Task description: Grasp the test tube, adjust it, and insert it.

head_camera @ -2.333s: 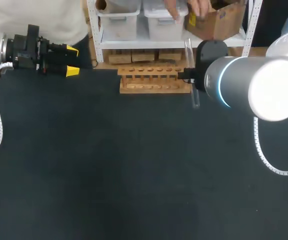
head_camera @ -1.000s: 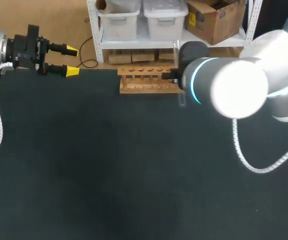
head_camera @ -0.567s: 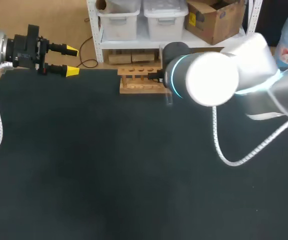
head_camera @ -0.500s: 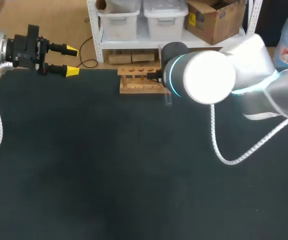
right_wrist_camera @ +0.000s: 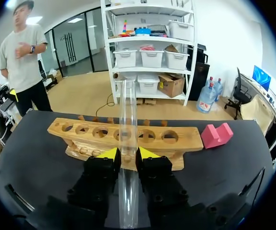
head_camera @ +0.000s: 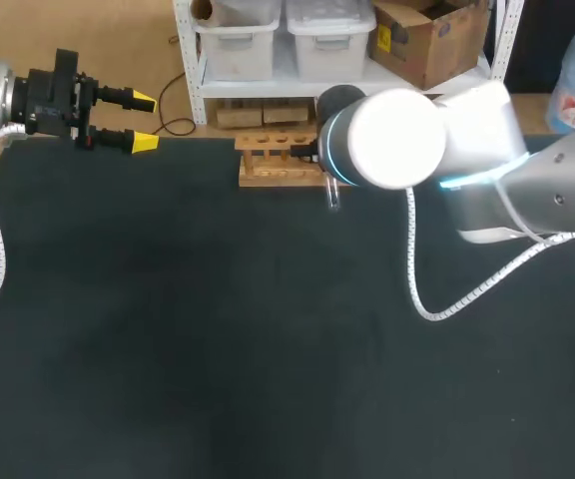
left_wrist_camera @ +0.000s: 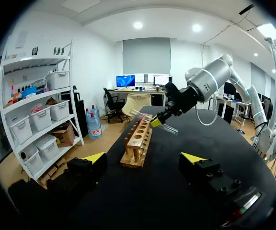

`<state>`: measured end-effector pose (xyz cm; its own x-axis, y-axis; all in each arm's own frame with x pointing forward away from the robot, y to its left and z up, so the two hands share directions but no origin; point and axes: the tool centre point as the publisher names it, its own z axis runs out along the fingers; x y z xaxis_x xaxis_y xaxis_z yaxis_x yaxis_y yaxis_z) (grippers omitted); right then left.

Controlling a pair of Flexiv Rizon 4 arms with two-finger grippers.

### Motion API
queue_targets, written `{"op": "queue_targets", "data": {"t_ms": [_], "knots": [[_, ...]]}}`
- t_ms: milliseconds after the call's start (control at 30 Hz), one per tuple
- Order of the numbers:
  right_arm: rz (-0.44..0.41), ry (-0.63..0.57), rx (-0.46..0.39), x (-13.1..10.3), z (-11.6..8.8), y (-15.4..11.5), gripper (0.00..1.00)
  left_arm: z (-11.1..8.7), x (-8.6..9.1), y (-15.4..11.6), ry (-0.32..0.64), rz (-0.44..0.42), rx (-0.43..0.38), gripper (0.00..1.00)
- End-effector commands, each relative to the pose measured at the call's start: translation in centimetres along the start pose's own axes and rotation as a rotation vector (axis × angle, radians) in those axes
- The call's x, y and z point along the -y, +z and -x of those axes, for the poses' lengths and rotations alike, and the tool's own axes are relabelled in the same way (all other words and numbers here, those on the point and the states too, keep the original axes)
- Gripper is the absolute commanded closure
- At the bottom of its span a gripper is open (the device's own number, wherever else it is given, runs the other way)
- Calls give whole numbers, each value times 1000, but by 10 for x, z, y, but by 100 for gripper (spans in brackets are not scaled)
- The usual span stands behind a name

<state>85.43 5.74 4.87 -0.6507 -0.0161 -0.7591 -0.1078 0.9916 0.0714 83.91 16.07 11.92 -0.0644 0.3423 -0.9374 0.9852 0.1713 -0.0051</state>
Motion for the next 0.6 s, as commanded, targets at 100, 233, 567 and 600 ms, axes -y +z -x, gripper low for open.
{"op": "queue_targets", "data": {"t_ms": [100,233,567,600], "knots": [[-1,0,-6,0,-2,-2,100,-1,2,0,3,7,2,0],[0,2,-11,0,-5,-6,100,-1,2,0,3,7,2,0],[-3,3,-55,0,-19,-5,100,-1,2,0,3,7,2,0],[-4,3,-58,0,-19,-4,100,-1,2,0,3,7,2,0]]}}
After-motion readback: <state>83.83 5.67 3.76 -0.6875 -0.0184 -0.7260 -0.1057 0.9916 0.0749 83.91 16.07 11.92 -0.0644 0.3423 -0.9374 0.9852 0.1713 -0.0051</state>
